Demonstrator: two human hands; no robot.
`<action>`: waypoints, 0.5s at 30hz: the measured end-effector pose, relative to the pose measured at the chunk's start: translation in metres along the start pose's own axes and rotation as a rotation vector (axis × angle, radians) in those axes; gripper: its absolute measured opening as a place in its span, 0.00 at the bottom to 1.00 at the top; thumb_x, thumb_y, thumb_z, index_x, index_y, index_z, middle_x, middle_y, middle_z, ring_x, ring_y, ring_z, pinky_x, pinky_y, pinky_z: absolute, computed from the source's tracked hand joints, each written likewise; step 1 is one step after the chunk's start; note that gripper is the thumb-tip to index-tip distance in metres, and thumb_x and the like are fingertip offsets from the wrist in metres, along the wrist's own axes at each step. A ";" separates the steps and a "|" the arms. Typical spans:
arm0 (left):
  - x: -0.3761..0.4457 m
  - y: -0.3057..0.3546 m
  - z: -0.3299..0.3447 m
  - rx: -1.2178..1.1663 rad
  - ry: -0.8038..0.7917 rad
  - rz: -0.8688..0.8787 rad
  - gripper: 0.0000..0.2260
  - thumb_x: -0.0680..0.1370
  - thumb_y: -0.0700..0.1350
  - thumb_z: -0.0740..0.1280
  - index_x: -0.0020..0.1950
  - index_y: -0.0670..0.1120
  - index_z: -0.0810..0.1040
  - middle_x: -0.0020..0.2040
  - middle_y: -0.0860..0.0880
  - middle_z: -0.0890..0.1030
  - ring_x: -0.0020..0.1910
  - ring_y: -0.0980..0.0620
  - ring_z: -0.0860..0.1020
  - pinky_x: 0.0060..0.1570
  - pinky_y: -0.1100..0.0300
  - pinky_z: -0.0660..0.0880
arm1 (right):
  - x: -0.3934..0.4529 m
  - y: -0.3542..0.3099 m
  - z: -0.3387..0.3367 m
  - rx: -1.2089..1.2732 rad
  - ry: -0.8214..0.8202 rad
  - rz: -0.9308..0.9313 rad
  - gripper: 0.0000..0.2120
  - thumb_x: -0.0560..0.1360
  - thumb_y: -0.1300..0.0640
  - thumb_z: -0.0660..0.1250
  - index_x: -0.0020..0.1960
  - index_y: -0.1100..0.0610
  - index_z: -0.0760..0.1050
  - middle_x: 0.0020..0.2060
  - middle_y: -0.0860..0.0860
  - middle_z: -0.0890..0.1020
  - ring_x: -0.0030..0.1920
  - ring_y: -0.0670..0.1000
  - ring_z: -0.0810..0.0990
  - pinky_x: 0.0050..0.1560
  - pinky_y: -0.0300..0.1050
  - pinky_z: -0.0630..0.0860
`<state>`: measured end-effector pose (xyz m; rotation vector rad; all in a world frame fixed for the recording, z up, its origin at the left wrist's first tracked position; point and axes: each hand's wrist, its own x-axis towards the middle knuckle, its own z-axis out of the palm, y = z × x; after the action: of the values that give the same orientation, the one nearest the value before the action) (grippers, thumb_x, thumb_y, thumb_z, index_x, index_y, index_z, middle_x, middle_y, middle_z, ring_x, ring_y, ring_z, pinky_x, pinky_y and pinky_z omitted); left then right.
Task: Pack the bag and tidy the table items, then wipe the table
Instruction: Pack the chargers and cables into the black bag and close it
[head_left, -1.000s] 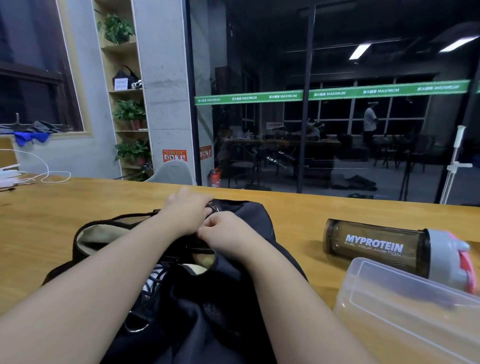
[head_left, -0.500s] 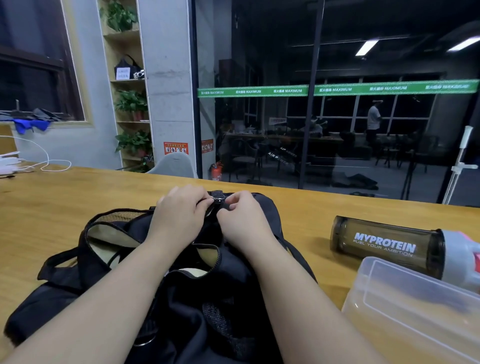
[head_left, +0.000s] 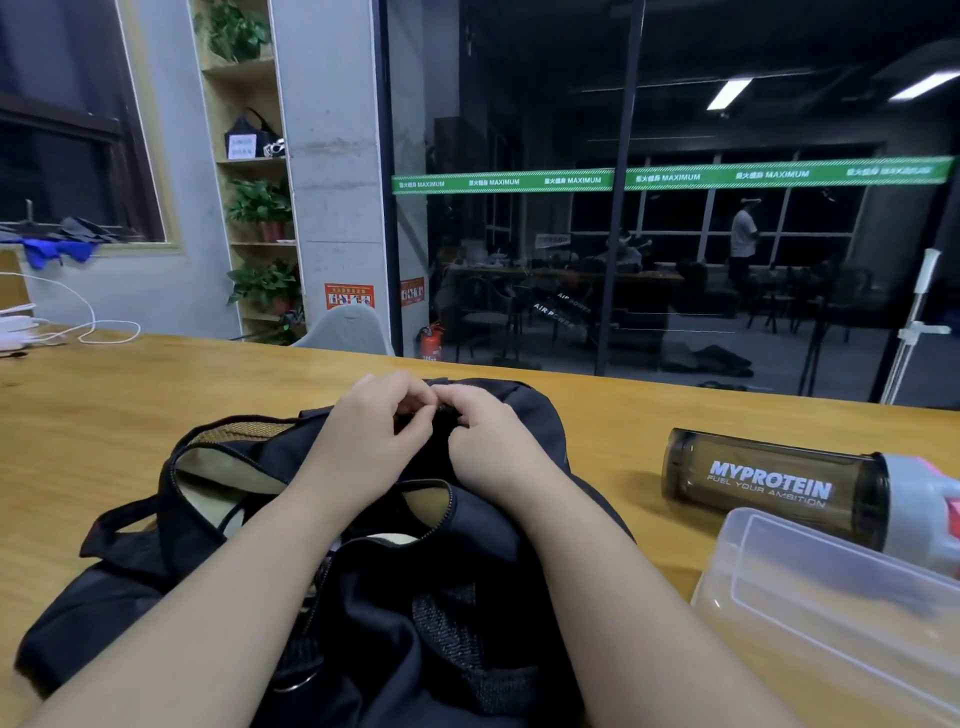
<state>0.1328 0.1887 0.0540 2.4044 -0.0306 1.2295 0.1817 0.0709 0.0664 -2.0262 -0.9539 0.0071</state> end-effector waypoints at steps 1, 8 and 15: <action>-0.001 0.001 0.000 -0.013 0.006 -0.029 0.06 0.73 0.39 0.69 0.40 0.49 0.76 0.35 0.60 0.75 0.40 0.58 0.73 0.39 0.72 0.67 | 0.000 0.001 -0.001 0.004 0.003 0.007 0.30 0.68 0.66 0.50 0.65 0.48 0.73 0.58 0.47 0.76 0.59 0.56 0.70 0.62 0.50 0.68; 0.004 -0.001 0.003 0.008 0.029 -0.165 0.05 0.73 0.39 0.69 0.44 0.47 0.76 0.37 0.58 0.74 0.39 0.60 0.72 0.39 0.74 0.67 | -0.002 0.000 -0.009 -0.029 0.074 -0.059 0.22 0.74 0.69 0.56 0.63 0.56 0.75 0.59 0.54 0.74 0.57 0.56 0.74 0.58 0.49 0.72; 0.003 -0.006 0.002 0.145 -0.002 0.053 0.02 0.72 0.39 0.70 0.42 0.45 0.82 0.39 0.51 0.80 0.43 0.52 0.72 0.45 0.61 0.67 | -0.002 0.001 -0.010 -0.220 0.152 -0.003 0.14 0.75 0.62 0.62 0.60 0.57 0.77 0.58 0.54 0.78 0.61 0.54 0.73 0.62 0.50 0.71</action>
<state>0.1377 0.1936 0.0530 2.5436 -0.0063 1.2941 0.1847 0.0624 0.0712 -2.1907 -0.8932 -0.2600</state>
